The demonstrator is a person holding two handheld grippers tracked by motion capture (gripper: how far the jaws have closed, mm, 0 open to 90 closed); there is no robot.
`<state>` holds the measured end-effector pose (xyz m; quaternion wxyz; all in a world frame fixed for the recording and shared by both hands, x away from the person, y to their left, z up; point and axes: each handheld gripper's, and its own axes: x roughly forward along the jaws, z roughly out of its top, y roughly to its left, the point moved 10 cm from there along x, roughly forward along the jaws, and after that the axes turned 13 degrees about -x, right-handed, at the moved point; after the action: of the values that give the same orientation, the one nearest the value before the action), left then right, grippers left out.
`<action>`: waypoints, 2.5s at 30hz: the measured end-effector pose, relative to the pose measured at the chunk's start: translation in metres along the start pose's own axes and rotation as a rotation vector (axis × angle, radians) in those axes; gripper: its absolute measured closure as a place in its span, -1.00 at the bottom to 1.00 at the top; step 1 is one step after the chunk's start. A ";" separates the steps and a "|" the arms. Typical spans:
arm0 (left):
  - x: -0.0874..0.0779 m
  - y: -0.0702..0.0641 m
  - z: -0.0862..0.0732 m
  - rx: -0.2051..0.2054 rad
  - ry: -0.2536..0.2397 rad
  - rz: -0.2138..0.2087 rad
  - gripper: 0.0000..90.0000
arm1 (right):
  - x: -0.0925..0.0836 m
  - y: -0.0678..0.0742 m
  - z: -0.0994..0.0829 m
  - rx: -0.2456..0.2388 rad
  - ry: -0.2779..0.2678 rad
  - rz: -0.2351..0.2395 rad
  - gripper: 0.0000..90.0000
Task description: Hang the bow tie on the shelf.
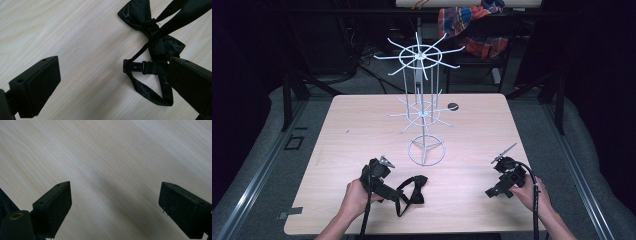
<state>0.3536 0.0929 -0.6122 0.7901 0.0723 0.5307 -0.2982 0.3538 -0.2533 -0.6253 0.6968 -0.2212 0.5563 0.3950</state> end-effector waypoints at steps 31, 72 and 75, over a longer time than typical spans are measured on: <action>0.000 -0.021 0.004 0.062 -0.013 -0.115 0.97 | 0.000 0.000 -0.001 -0.008 0.011 0.007 -0.75; -0.057 -0.041 0.023 0.048 -0.157 -0.244 0.98 | -0.001 0.001 -0.001 -0.012 0.006 0.021 -0.75; -0.061 -0.040 0.025 0.042 -0.174 -0.249 0.98 | -0.001 0.000 -0.001 -0.009 0.001 0.013 -0.75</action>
<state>0.3360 0.0737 -0.5391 0.7885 -0.0036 0.4585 -0.4099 0.3530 -0.2542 -0.6242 0.6928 -0.2212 0.5564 0.4018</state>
